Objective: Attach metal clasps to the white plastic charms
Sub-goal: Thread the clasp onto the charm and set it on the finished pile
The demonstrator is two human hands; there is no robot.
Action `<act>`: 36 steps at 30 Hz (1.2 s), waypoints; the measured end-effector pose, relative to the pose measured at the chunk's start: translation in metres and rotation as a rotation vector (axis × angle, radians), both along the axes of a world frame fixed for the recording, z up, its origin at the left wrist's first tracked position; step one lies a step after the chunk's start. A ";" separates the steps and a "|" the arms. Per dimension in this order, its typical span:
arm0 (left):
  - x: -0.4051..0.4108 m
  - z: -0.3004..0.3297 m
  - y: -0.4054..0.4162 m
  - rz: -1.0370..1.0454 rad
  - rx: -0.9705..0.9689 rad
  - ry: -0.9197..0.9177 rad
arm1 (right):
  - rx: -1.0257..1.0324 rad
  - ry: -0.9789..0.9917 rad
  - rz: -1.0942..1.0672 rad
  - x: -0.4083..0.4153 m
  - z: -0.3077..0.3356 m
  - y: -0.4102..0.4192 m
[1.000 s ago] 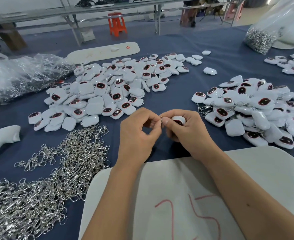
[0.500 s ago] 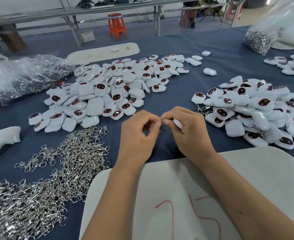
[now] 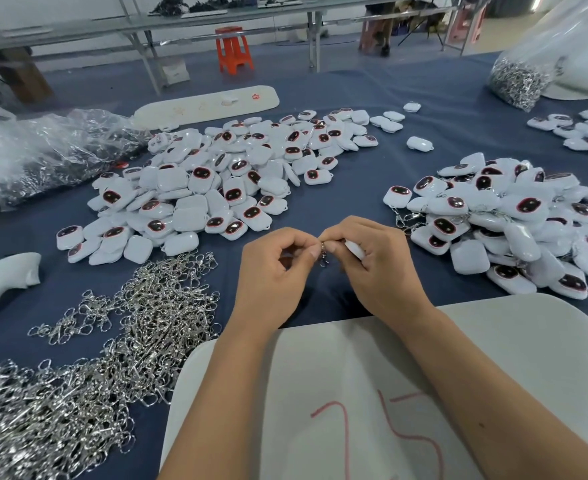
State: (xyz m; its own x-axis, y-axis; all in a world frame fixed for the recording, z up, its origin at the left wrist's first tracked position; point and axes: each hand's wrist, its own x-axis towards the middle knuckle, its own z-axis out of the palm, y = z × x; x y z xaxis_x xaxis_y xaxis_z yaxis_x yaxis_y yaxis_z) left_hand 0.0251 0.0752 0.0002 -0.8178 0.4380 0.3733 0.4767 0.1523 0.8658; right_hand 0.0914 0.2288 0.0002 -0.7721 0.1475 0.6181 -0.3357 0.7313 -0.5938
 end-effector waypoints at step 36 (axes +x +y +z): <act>0.003 -0.001 0.007 0.084 0.052 0.132 | -0.092 0.038 -0.040 0.000 0.001 -0.003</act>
State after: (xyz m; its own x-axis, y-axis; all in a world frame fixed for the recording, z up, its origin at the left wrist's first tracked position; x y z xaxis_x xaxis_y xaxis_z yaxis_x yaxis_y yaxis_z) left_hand 0.0280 0.0819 -0.0006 -0.7931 0.3473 0.5004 0.5743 0.1526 0.8043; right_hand 0.0916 0.2262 0.0010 -0.7408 0.2351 0.6293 -0.3309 0.6875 -0.6464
